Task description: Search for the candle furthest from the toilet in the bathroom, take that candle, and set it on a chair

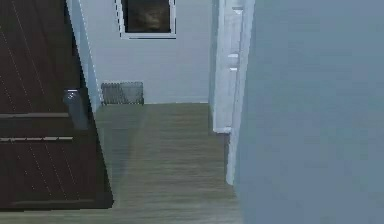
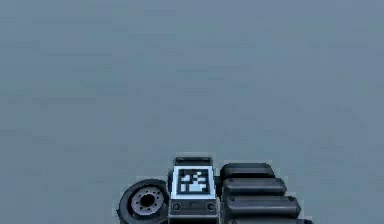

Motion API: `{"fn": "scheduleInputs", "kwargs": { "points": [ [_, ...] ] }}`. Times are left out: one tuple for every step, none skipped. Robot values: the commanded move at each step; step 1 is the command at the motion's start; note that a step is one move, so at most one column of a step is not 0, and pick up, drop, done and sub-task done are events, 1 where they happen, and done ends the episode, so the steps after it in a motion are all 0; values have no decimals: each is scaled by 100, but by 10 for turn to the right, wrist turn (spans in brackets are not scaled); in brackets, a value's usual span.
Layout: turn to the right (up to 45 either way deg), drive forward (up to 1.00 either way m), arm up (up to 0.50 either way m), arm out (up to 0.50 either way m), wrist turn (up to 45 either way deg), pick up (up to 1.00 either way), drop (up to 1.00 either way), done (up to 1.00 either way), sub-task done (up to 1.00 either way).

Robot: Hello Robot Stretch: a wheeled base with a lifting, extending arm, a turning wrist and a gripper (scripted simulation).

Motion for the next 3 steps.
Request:
{"fn": "scheduleInputs", "kwargs": {
  "points": [
    [0, 100, 0, 0, 0, 0, 0, 0, 0],
    [-60, 0, 0, 0, 0, 0, 0, 0, 0],
    [0, 85, 0, 0, 0, 0, 0, 0, 0]
  ]
}}
